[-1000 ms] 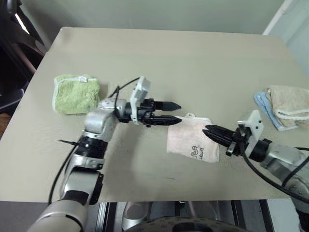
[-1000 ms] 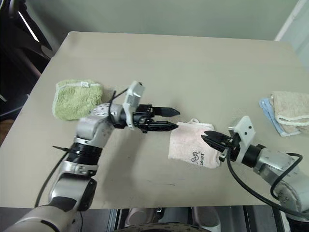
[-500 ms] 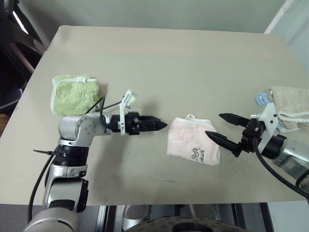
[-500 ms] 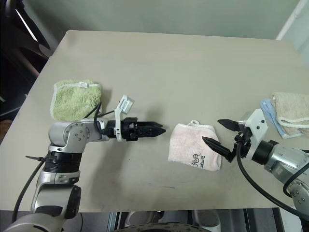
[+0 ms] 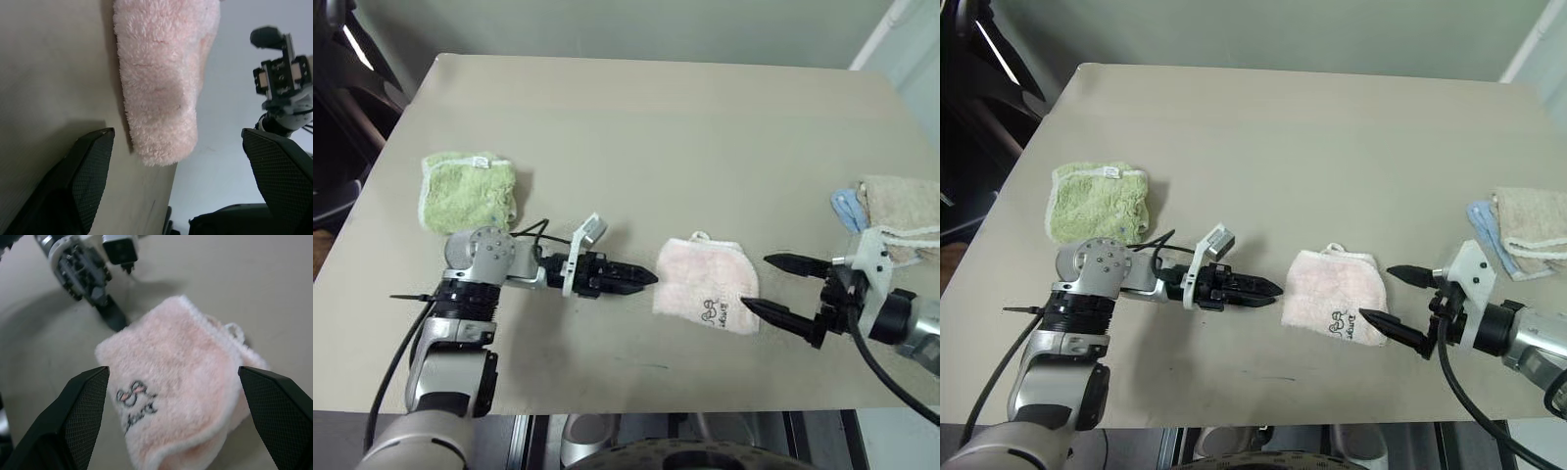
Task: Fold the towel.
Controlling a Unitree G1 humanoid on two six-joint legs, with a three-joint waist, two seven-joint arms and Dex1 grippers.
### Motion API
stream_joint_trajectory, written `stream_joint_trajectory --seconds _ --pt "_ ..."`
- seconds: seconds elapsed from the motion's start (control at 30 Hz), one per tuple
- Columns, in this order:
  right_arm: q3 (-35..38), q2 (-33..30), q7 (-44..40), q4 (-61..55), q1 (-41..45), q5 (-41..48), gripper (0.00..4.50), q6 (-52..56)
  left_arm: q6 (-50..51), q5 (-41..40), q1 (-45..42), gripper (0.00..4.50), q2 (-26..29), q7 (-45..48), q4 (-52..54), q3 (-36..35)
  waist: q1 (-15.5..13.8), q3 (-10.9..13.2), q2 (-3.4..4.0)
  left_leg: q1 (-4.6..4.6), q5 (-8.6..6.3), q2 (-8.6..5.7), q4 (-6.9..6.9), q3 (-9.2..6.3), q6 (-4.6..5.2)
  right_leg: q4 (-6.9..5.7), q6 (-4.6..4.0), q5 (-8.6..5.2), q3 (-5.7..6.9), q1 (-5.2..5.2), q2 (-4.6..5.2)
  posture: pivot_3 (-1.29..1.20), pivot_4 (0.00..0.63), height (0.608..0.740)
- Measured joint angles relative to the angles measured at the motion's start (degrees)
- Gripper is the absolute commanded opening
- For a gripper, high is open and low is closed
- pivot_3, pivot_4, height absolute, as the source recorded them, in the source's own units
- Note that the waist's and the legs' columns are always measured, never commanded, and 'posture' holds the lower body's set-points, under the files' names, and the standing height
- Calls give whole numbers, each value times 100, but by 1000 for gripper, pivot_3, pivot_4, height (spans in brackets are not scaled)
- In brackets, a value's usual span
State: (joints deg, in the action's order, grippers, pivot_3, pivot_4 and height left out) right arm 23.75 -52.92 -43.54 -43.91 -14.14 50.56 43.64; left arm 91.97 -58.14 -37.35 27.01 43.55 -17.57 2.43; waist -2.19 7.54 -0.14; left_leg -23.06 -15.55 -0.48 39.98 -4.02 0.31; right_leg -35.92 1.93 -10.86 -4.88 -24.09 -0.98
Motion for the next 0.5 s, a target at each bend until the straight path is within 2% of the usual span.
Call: stream_joint_trajectory --seconds 0.3,0.5 --pt "38 -119 -145 -107 -87 -214 4455 -79 0 -145 -352 4500 -824 -739 -530 111 -125 0 1 29 10 -68 5 -15 50 4 27 -4 -20 60 38 0 150 733" --pt "-16 -123 -126 -119 71 -347 4455 -79 8 -139 -565 4500 -1461 -1279 -758 49 -133 0 1 29 15 -108 8 -16 77 6 101 -37 -22 71 75 0 150 733"
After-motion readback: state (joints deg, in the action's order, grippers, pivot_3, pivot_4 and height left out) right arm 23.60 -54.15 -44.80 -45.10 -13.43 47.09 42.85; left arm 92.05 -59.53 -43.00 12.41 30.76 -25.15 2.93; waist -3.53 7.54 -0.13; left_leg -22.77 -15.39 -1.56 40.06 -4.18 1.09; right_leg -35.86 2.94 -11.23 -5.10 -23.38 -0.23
